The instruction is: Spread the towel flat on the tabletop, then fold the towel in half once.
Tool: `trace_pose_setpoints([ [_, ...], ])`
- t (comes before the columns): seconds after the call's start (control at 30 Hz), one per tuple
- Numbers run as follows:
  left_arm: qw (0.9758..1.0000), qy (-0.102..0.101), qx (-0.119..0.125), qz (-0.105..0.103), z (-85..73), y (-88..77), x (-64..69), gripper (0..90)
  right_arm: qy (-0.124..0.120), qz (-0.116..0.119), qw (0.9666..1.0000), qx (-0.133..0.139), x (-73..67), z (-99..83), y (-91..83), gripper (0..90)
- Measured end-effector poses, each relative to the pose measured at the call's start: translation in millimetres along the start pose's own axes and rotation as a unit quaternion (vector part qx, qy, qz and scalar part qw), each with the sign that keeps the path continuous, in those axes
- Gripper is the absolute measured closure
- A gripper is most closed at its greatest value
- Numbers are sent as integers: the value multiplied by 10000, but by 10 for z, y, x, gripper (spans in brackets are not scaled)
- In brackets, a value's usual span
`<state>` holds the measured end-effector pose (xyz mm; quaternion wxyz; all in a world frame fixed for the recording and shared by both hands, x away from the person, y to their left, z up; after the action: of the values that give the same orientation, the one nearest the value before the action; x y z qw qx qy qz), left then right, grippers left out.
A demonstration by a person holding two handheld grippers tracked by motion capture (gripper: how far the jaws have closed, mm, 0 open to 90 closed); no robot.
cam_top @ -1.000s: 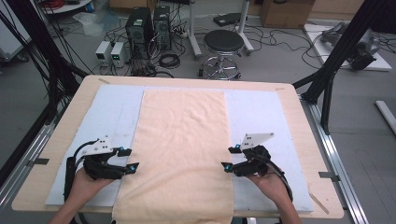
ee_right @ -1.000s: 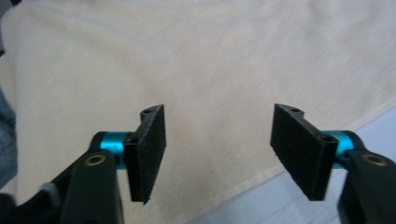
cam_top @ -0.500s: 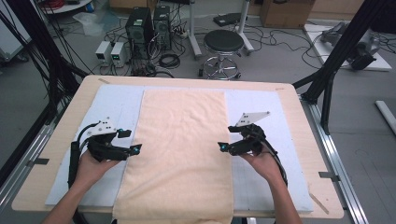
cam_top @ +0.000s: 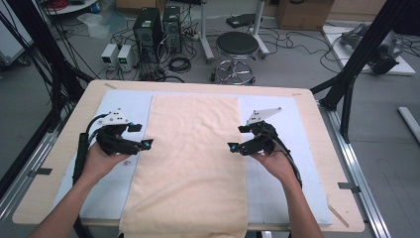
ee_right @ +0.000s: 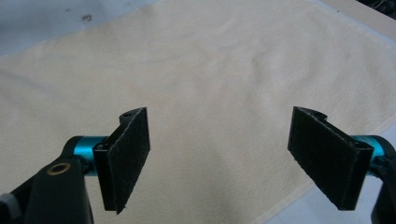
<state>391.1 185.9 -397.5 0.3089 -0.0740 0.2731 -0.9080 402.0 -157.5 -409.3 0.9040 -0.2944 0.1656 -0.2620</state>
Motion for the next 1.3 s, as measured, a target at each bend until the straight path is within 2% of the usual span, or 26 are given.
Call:
trace_pose_setpoints([
  [0.13,9998,-186,-20,-11,32,57,-169,259,24,-43,10000,-78,115,101,25,204],
  [0.2,9996,-245,-104,53,64,86,-274,259,40,-98,9999,-121,192,180,26,205],
  [0.27,9996,-264,-94,99,127,109,-373,265,54,-167,9997,-161,276,275,29,206],
  [0.33,9996,-186,-85,208,204,145,-461,269,76,-227,9996,-157,355,368,39,206],
  [0.4,9995,-174,-85,260,269,198,-536,273,99,-308,9994,-82,444,440,57,206],
  [0.47,9993,-236,16,290,308,258,-599,281,188,-400,9990,-72,539,470,101,206],
  [0.53,9990,-317,19,306,302,338,-656,289,274,-455,9986,-54,621,465,154,206],
  [0.63,9984,-414,-151,365,216,486,-722,289,378,-562,9976,-141,734,401,258,207],
  [0.73,9975,-593,-281,274,107,649,-762,297,408,-652,9967,-273,815,335,352,228],
  [0.87,9966,-603,-453,331,-34,815,-783,314,493,-668,9957,-414,888,245,487,253],
  [0.93,9967,-588,-445,351,-107,881,-783,332,556,-646,9954,-437,931,188,547,272],
  [1.07,9955,-619,-550,462,-241,966,-798,346,726,-785,9927,-561,1037,18,647,296],
  [1.13,9937,-766,-696,438,-318,1002,-818,348,830,-736,9917,-651,1055,-57,687,332],
  [1.2,9924,-859,-786,407,-367,1019,-830,354,770,-793,9909,-766,1067,-116,735,345],
  [1.27,9919,-848,-862,378,-394,1045,-818,404,811,-724,9909,-794,1058,-143,776,377],
  [1.3,9919,-809,-884,428,-397,1054,-811,411,799,-739,9907,-817,1060,-152,797,394],
])
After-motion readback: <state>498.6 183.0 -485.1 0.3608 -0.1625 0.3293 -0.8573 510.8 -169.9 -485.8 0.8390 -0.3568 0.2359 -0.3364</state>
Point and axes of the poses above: each handheld gripper's, and its own axes: y roughly forward along the jaws, z roughly out of its top, x roughly to its right, the point moved 7 cm from there along y, roughly forward along the jaws, and after that the axes turned 6 degrees about y, right-handed, at the moved point
